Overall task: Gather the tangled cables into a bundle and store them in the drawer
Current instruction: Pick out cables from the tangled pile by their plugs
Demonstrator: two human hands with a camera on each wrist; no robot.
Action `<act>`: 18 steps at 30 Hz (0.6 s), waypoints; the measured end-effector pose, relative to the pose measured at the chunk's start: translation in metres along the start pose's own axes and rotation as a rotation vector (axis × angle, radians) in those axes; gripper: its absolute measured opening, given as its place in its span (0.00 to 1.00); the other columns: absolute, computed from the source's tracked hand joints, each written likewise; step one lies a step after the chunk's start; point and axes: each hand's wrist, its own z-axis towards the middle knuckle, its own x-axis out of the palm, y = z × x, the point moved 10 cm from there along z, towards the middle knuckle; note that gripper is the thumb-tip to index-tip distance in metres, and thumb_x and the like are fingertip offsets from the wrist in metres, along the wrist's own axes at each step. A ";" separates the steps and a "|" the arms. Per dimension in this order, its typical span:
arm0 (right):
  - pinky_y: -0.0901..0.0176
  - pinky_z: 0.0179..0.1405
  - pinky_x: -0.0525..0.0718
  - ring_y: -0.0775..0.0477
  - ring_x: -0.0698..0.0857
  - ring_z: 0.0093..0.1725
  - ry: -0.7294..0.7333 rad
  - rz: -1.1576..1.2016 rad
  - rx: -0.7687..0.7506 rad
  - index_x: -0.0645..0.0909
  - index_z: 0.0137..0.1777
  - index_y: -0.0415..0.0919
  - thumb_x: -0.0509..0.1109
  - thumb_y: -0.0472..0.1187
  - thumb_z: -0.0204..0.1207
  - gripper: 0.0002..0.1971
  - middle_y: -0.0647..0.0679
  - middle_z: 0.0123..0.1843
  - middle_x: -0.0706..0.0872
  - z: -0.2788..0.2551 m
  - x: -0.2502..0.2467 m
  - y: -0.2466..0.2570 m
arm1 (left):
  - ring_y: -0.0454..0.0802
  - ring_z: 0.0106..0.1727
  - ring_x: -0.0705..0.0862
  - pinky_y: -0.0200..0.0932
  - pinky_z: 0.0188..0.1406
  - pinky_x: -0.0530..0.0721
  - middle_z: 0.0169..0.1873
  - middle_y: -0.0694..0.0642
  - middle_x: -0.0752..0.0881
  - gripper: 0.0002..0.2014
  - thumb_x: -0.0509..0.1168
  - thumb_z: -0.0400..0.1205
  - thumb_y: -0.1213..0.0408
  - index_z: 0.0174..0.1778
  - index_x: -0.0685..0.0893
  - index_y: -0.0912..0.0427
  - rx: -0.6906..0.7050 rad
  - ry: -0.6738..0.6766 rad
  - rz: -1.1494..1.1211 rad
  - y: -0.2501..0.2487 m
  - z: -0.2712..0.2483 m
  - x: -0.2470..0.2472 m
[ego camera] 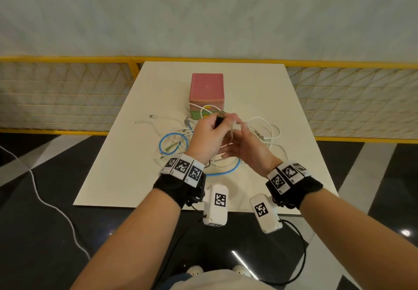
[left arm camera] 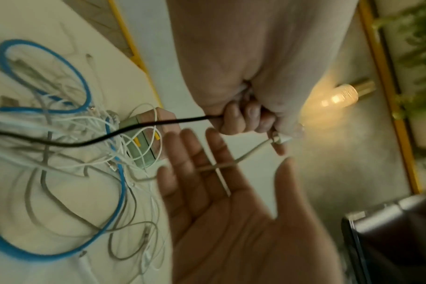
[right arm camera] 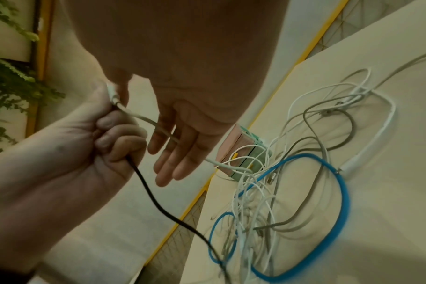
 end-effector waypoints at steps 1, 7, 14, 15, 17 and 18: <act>0.54 0.47 0.83 0.42 0.87 0.47 -0.013 -0.071 -0.003 0.78 0.57 0.34 0.50 0.54 0.83 0.25 0.42 0.46 0.85 -0.001 -0.002 -0.001 | 0.42 0.28 0.75 0.41 0.32 0.76 0.23 0.49 0.80 0.09 0.65 0.85 0.58 0.41 0.89 0.50 -0.011 -0.040 -0.015 0.000 0.002 -0.007; 0.56 0.31 0.81 0.42 0.87 0.32 -0.083 -0.280 -0.121 0.76 0.45 0.34 0.53 0.38 0.87 0.14 0.42 0.35 0.82 -0.002 -0.003 0.018 | 0.33 0.23 0.76 0.28 0.32 0.71 0.23 0.41 0.79 0.12 0.62 0.87 0.58 0.43 0.87 0.59 -0.002 0.088 0.088 -0.010 0.008 -0.003; 0.54 0.33 0.83 0.46 0.89 0.35 0.113 -0.436 0.009 0.73 0.41 0.37 0.50 0.43 0.88 0.17 0.47 0.33 0.80 0.003 0.015 -0.001 | 0.49 0.28 0.72 0.36 0.33 0.76 0.22 0.47 0.67 0.09 0.52 0.91 0.63 0.54 0.78 0.56 0.070 0.003 -0.263 -0.038 0.022 -0.018; 0.54 0.35 0.85 0.45 0.90 0.39 0.110 -0.444 0.019 0.72 0.40 0.38 0.49 0.42 0.88 0.17 0.47 0.34 0.78 0.004 0.011 -0.007 | 0.46 0.24 0.69 0.35 0.27 0.73 0.21 0.45 0.66 0.09 0.52 0.91 0.63 0.50 0.77 0.55 0.063 0.003 -0.324 -0.045 0.024 -0.023; 0.55 0.42 0.86 0.41 0.90 0.50 0.075 -0.437 0.034 0.71 0.39 0.39 0.49 0.42 0.87 0.16 0.46 0.36 0.77 0.007 -0.005 -0.019 | 0.40 0.18 0.59 0.33 0.16 0.61 0.18 0.43 0.63 0.10 0.53 0.91 0.61 0.46 0.76 0.55 0.065 -0.024 -0.413 -0.062 0.029 -0.040; 0.57 0.47 0.86 0.38 0.88 0.55 0.060 -0.429 0.047 0.71 0.39 0.40 0.50 0.41 0.87 0.16 0.46 0.37 0.77 0.009 -0.013 -0.025 | 0.39 0.17 0.56 0.33 0.14 0.57 0.17 0.42 0.61 0.11 0.54 0.90 0.59 0.45 0.77 0.55 0.072 -0.052 -0.444 -0.072 0.029 -0.051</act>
